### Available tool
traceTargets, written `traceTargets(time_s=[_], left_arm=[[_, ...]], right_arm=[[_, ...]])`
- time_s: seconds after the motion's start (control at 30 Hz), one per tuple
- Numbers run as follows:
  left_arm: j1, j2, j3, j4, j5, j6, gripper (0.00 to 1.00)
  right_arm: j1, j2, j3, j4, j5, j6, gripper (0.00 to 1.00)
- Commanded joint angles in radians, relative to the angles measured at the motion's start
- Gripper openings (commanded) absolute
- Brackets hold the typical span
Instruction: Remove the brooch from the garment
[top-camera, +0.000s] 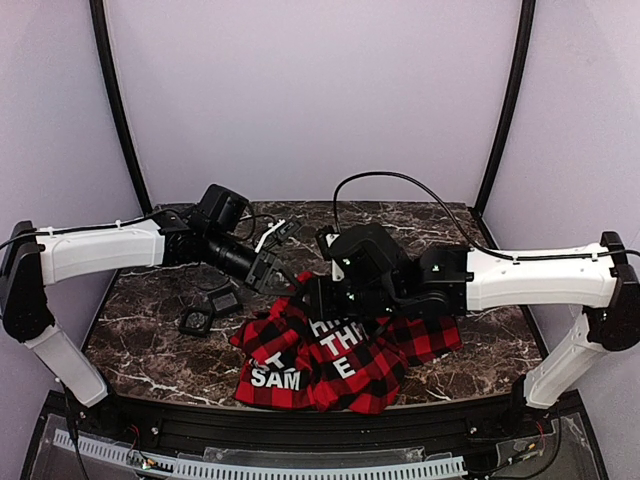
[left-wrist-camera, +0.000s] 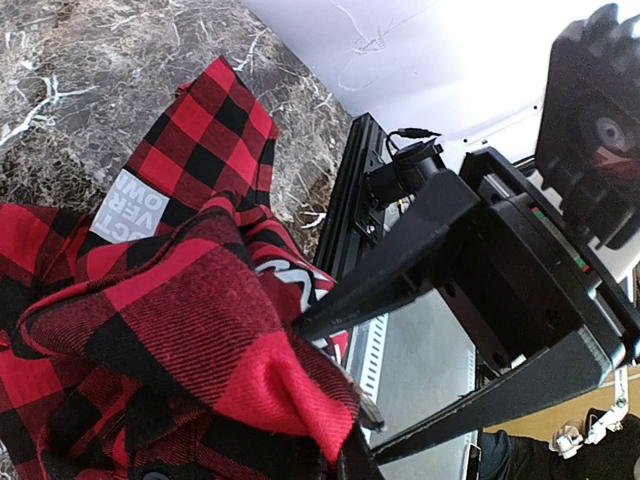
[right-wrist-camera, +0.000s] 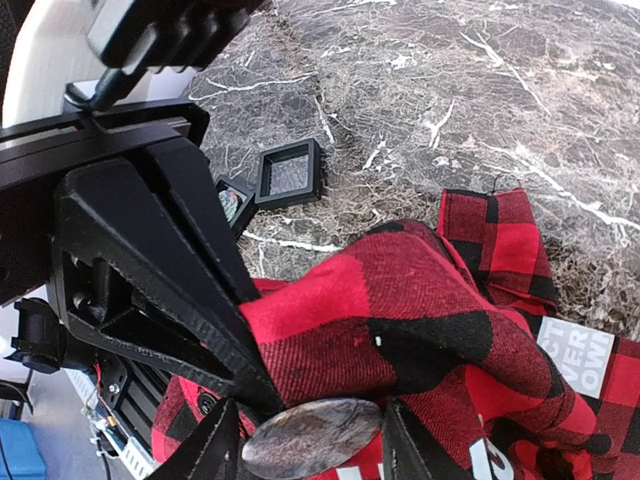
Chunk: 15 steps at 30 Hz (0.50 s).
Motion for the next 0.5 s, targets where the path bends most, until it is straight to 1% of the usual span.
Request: traceTargets(time_s=[0.0, 0.1, 0.3, 0.43, 0.47], left_arm=[[-0.005, -0.005, -0.007, 0.014, 0.000, 0.001, 0.01], [-0.006, -0.011, -0.007, -0.002, -0.054, 0.009, 0.01], [-0.006, -0.014, 0.001, -0.030, -0.123, 0.022, 0.01], [-0.006, -0.015, 0.009, -0.051, -0.153, 0.035, 0.01], [-0.006, -0.016, 0.011, -0.053, -0.158, 0.038, 0.01]], right_arm=[[0.010, 0.026, 0.046, -0.045, 0.058, 0.019, 0.40], [0.013, 0.016, 0.045, -0.048, 0.067, 0.020, 0.28], [0.017, 0.006, 0.044, -0.069, 0.085, 0.027, 0.10], [0.017, -0.013, 0.026, -0.065, 0.090, 0.027, 0.00], [0.017, -0.021, 0.019, -0.060, 0.092, 0.024, 0.00]])
